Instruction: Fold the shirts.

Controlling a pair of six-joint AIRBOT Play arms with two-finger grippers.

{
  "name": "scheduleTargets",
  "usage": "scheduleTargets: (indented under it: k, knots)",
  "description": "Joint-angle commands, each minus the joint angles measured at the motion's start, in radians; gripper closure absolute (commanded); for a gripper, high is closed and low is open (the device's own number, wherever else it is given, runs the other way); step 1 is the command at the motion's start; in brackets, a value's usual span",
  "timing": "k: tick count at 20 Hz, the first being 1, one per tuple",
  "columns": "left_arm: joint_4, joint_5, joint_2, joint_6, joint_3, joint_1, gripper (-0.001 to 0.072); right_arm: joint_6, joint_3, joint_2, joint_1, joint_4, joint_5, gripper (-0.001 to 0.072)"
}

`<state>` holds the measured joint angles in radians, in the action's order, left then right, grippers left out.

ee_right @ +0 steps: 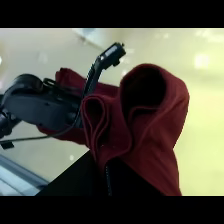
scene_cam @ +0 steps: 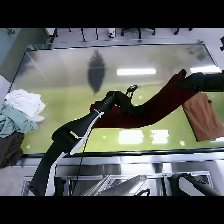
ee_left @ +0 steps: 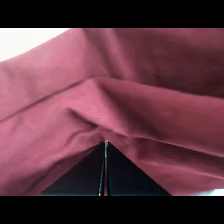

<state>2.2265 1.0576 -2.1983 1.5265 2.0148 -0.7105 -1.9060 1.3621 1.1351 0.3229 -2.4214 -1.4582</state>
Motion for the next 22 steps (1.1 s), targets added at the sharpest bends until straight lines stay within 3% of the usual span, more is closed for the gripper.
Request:
scheduleTargets:
  k: [1,4,6,8,11,14,16,17,18,19,21,22]
  knots:
    - [0.054,0.056,0.048,-0.002,-0.014,0.026,0.0693,0.010,-0.060,-0.005,-0.001,0.000,-0.034,0.0695]
    - [0.049,0.230,0.200,0.049,-0.013,0.111,0.0694,0.030,-0.113,-0.006,-0.003,-0.008,-0.034,0.0694]
    - [0.039,0.348,0.349,0.081,-0.014,0.198,0.0694,0.104,-0.114,-0.009,-0.050,-0.030,-0.011,0.0694]
    - [-0.020,0.411,0.523,0.080,-0.020,0.298,0.0694,0.159,-0.117,-0.011,-0.212,-0.040,0.127,0.0694]
    - [-0.069,0.392,0.805,0.077,-0.095,0.461,0.0694,0.221,-0.126,0.071,-0.575,-0.040,0.515,0.0694]
    - [-0.097,0.384,1.060,0.079,-0.246,0.617,0.0694,0.239,-0.124,0.323,-0.945,-0.041,1.011,0.0680]
    - [-0.097,0.376,1.204,0.109,-0.374,0.708,0.0693,0.245,-0.096,0.505,-1.118,-0.040,1.290,0.0394]
    - [-0.097,0.361,1.264,0.115,-0.436,0.741,0.0693,0.247,-0.068,0.585,-1.175,-0.040,1.366,0.0306]
    - [-0.097,0.335,1.324,0.116,-0.504,0.773,0.0694,0.247,-0.042,0.634,-1.196,-0.034,1.370,0.0098]
    - [-0.097,0.312,1.373,0.116,-0.558,0.797,0.0694,0.246,-0.023,0.648,-1.186,-0.022,1.302,0.0022]
    - [-0.092,0.287,1.454,0.125,-0.649,0.839,0.0693,0.246,-0.016,0.595,-1.096,-0.016,1.138,0.0029]
    - [-0.084,0.276,1.489,0.129,-0.688,0.854,0.0694,0.246,-0.016,0.546,-1.023,0.012,1.039,0.0110]
